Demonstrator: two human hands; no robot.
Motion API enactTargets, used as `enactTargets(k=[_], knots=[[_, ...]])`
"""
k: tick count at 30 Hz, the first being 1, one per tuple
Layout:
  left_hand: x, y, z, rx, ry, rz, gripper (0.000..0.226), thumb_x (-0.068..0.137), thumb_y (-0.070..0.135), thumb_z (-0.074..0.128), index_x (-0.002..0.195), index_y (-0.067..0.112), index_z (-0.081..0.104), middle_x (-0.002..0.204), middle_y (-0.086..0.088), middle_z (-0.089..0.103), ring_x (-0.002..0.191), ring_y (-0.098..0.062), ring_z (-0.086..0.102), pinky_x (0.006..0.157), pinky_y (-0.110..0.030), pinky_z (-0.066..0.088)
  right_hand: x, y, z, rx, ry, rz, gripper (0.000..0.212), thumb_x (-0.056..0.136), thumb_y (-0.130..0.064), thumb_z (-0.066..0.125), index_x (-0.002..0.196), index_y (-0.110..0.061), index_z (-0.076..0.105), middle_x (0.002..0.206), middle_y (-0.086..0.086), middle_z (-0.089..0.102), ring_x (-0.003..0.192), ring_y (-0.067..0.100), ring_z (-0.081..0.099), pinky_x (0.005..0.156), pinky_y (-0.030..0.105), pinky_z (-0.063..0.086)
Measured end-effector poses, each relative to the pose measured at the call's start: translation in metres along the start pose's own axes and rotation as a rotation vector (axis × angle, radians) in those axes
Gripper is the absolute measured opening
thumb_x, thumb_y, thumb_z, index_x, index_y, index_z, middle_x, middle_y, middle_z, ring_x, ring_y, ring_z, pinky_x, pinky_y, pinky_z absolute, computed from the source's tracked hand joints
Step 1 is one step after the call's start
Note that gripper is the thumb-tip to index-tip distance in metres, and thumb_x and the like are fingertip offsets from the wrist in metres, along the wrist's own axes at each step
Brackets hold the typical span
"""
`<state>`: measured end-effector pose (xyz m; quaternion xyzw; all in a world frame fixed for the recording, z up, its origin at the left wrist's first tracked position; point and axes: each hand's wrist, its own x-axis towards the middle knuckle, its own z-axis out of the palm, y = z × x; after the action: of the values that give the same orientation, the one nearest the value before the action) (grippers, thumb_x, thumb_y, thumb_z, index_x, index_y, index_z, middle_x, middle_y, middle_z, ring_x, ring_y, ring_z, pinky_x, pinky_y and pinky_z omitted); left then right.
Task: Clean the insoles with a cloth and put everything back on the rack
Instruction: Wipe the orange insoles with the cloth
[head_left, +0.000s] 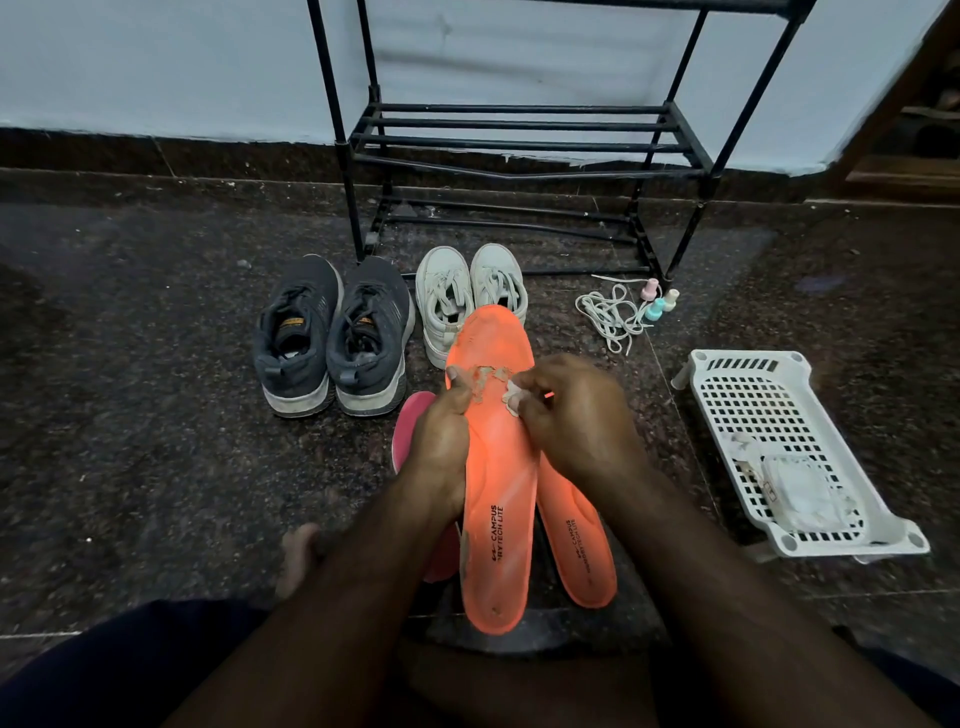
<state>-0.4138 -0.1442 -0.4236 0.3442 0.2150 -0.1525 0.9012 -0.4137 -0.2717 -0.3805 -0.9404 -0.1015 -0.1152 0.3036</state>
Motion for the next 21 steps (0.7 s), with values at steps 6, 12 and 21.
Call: enactTargets(k=[6,12,21], knots=[[-0.004,-0.001,0.001,0.021,-0.006,-0.011,0.047,0.108,0.036,0.034,0.106,0.004,0.069,0.101,-0.019,0.074,0.084,-0.029,0.074,0.075,-0.041,0.058,0.004,0.002,0.001,-0.083,0.101,0.016,0.021,0.083,-0.005,0.063,0.099,-0.009,0.075,0.095,0.008,0.068,0.088,0.024,0.064,0.081,0.026,0.042],[-0.008,0.000,0.005,0.013,0.010,0.000,0.044,0.108,0.031,0.033,0.105,0.002,0.066,0.092,-0.017,0.075,0.078,-0.027,0.074,0.068,-0.037,0.061,0.002,-0.001,-0.004,-0.039,-0.052,-0.009,0.019,0.082,-0.010,0.065,0.097,-0.016,0.076,0.097,0.001,0.071,0.092,0.017,0.064,0.084,0.022,0.042],[-0.014,0.002,0.006,0.006,0.000,0.010,0.042,0.108,0.028,0.034,0.102,0.003,0.067,0.089,-0.016,0.076,0.076,-0.027,0.075,0.072,-0.039,0.060,0.007,-0.001,-0.006,0.008,0.018,0.052,0.016,0.084,-0.008,0.062,0.095,-0.014,0.073,0.094,0.000,0.067,0.087,0.013,0.059,0.079,0.019,0.041]])
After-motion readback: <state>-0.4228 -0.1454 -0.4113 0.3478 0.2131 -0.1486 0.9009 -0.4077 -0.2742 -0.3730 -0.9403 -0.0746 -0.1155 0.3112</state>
